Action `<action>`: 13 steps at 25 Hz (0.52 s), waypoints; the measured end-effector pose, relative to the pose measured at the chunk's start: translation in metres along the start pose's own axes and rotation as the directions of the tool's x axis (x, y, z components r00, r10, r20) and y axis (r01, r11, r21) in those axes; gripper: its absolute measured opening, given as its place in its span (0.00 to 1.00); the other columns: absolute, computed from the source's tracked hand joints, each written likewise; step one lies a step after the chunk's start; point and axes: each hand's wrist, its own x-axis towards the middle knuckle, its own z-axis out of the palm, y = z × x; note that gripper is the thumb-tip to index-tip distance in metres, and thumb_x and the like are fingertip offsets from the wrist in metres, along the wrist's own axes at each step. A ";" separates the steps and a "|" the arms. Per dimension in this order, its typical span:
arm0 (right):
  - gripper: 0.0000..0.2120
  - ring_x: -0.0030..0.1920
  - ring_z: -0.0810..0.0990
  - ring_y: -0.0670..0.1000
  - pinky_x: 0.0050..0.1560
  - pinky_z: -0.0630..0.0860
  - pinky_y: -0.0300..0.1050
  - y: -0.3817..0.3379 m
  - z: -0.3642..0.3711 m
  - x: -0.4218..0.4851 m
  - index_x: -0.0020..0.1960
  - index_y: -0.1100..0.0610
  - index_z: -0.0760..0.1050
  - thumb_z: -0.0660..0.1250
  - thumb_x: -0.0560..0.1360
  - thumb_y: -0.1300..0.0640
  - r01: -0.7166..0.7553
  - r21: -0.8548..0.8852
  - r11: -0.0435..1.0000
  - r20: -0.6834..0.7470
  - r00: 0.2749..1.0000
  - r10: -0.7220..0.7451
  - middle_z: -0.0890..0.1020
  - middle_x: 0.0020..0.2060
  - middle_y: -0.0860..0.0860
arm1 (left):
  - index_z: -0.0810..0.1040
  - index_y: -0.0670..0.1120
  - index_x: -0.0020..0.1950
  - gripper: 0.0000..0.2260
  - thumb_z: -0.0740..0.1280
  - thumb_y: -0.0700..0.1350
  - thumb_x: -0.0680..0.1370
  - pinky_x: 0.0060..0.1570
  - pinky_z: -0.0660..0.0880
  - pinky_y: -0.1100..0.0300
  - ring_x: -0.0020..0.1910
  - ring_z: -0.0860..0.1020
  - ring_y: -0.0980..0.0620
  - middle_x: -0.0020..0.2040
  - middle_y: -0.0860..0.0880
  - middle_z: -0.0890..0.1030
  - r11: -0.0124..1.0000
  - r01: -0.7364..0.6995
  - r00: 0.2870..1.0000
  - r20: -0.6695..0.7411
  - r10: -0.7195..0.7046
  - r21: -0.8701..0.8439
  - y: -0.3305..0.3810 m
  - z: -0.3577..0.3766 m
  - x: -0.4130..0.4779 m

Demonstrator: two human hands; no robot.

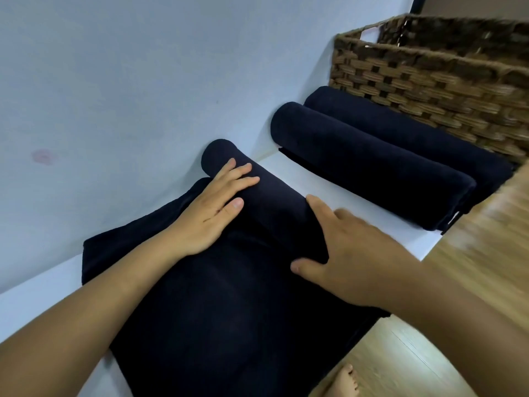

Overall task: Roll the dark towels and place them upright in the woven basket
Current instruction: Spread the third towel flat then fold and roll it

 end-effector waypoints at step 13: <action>0.36 0.55 0.78 0.49 0.58 0.75 0.46 0.060 -0.004 0.037 0.75 0.38 0.54 0.69 0.73 0.39 -0.132 0.385 0.913 0.158 0.985 0.076 0.76 0.63 0.46 | 0.60 0.48 0.78 0.23 0.58 0.48 0.83 0.75 0.55 0.57 0.77 0.57 0.53 0.79 0.53 0.57 0.901 0.343 0.939 -0.081 -0.333 0.266 -0.016 0.001 0.017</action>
